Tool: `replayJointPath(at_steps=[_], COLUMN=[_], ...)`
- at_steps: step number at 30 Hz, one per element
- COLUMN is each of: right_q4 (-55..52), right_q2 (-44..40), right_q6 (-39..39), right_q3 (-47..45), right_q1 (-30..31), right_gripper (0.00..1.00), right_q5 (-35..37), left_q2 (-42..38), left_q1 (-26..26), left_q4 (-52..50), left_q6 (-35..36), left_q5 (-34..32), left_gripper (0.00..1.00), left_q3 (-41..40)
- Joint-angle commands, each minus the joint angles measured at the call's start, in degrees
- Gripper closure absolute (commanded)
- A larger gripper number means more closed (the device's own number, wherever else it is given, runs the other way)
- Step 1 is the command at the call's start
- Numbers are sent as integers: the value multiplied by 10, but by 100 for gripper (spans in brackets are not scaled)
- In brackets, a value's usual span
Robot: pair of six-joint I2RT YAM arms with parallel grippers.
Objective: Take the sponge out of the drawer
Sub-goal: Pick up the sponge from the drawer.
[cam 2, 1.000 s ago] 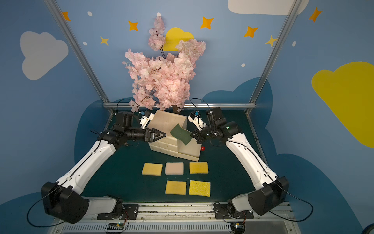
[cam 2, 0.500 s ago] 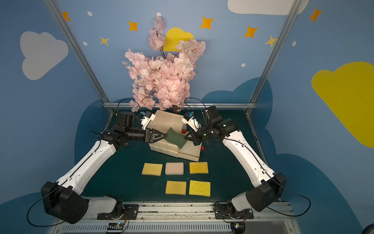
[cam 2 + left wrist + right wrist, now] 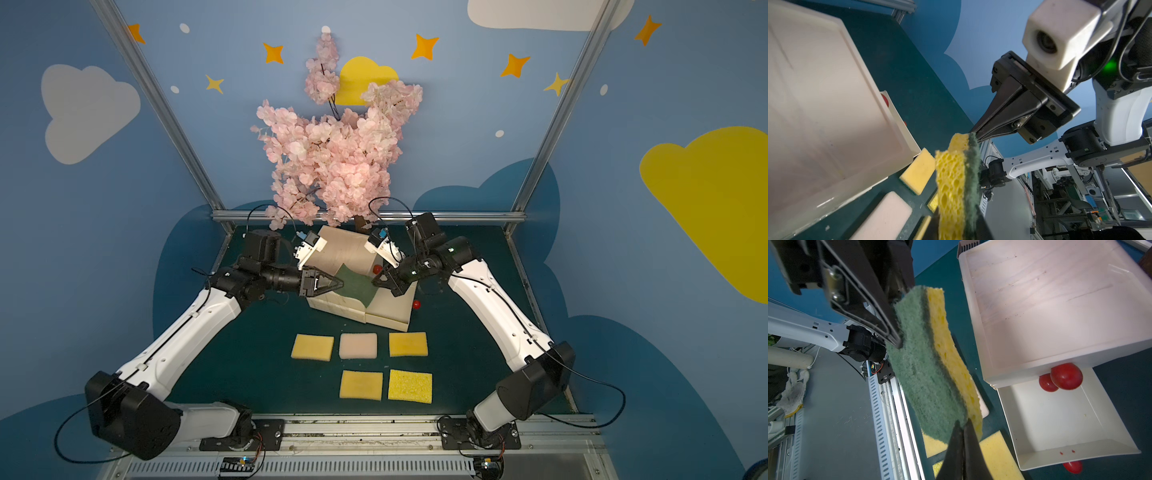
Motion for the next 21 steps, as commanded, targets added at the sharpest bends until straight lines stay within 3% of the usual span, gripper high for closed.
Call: replayJointPath(at_steps=[1, 4, 7, 11, 12, 14, 16, 21], right_q4=[-4, 17, 51, 129, 147, 175, 206, 304], right_q2=[4, 0, -8, -30, -35, -47, -60, -97], right_q6=[-6, 12, 33, 83, 93, 111, 133, 193], right_q3=[17, 11, -2, -41, -53, -71, -94, -173], right_q1=[5, 5, 6, 4, 2, -2, -6, -21], right_gripper=[100, 100, 90, 63, 52, 47, 36, 18], right_q5=[-10, 14, 51, 143, 162, 183, 201, 323], left_q2=[-4, -2, -4, -4, -2, -1, -2, -26], left_q1=[-3, -3, -2, -2, -2, -2, -2, -2], left_q4=[-14, -15, -19, -20, -19, -16, -14, -14], left_q6=[12, 10, 10, 3, 0, -12, -26, -63], left_q5=[-6, -11, -31, -55, -57, -61, -71, -108], left_gripper=[97, 98, 98, 98, 98, 98, 98, 98], left_q3=[5, 7, 8, 9, 9, 10, 11, -3])
